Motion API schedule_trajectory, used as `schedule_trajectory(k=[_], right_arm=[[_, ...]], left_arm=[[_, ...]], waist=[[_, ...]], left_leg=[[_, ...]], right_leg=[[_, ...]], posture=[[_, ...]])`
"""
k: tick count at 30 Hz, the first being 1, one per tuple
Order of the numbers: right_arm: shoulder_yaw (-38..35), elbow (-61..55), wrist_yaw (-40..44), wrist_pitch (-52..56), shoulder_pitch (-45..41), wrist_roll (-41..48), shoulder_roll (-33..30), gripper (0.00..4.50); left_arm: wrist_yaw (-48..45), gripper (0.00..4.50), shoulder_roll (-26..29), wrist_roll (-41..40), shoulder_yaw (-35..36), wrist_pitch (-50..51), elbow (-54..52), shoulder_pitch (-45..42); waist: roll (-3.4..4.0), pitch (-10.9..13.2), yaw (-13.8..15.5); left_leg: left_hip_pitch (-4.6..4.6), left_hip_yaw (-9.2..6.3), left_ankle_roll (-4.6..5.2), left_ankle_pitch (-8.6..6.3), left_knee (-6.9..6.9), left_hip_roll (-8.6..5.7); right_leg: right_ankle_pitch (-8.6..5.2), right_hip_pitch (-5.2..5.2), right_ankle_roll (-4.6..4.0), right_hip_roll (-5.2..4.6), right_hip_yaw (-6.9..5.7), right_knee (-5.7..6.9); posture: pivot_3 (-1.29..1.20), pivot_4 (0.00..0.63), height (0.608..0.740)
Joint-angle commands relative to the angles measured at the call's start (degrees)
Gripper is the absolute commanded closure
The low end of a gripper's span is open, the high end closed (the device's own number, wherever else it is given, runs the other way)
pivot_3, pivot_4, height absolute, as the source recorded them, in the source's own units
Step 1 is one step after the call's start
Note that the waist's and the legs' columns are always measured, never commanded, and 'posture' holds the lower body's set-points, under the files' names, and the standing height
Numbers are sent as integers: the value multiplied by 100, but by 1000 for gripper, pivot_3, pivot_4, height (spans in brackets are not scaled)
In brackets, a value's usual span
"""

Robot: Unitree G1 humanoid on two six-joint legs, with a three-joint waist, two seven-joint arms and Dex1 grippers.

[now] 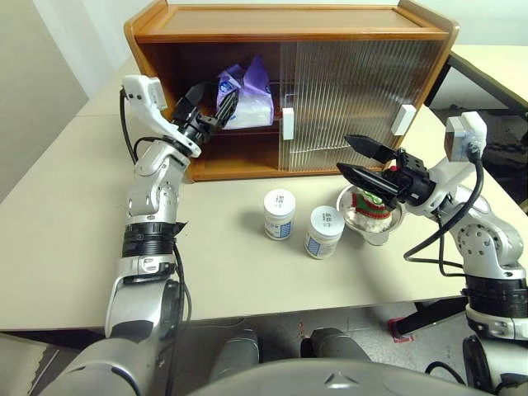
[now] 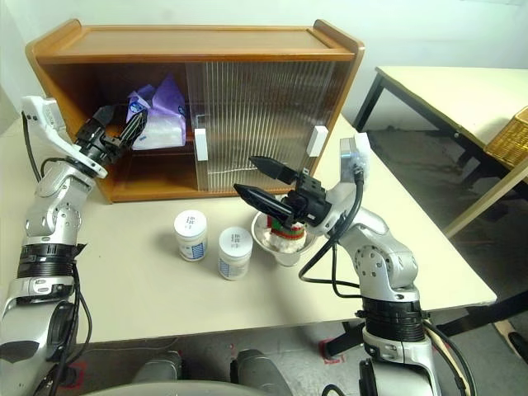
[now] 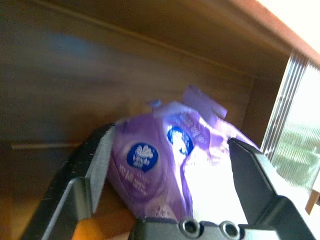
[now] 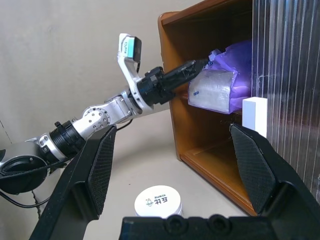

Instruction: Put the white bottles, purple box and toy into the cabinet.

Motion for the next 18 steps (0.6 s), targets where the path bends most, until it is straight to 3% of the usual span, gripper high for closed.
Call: schedule_trajectory(k=[1, 6, 11, 14, 18], right_arm=[[10, 43, 43, 48, -49, 10, -44, 0], [25, 48, 46, 71, -76, 4, -54, 0], [1, 46, 36, 77, -104, 13, -65, 0], [-8, 46, 37, 74, -98, 14, -67, 0], [11, 64, 43, 77, -129, 8, -59, 0]], left_arm=[[-59, 36, -58, -139, 94, -191, -248, -9], [-222, 36, -114, -418, 76, -74, -887, 302], [-248, 36, -14, -726, -133, 573, -2196, 1242], [-291, 692, 45, -811, -308, 939, -2588, 1695], [-196, 2094, 47, -585, -532, 1098, -2578, 1930]], waist=[[-4, 4, 0], [-8, 6, 0], [-10, 8, -10], [-14, 10, -6], [-15, 11, 5]], left_leg=[[0, 0, 0, 0, 0, 0], [0, 5, 0, 0, 0, -4], [1, 37, 1, -4, 0, -3], [2, 54, 2, -5, 0, 0], [6, 47, 1, -3, 1, 16]], right_leg=[[0, 0, 0, 0, 0, 0], [0, 1, 2, 4, 0, -1], [-1, 3, 4, 37, 5, -8], [-14, 2, -23, 45, 6, -8], [-17, 4, -38, 44, 6, -4]], posture=[[-96, 36, 740], [-95, 36, 740], [-96, 36, 740], [-95, 34, 740], [-95, 34, 740]])
